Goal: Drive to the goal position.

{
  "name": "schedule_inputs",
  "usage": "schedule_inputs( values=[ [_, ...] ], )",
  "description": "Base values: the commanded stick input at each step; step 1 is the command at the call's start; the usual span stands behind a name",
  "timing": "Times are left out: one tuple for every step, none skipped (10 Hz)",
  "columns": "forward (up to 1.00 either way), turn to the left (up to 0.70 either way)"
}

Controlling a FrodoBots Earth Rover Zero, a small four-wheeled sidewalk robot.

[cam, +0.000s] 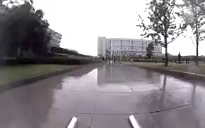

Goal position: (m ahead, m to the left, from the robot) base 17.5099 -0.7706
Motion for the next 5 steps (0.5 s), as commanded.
schedule_inputs(
  values=[
    [0.70,0.00],
    [0.70,0.00],
    [0.70,0.11],
    [0.70,0.14],
    [0.70,0.14]
  ],
)
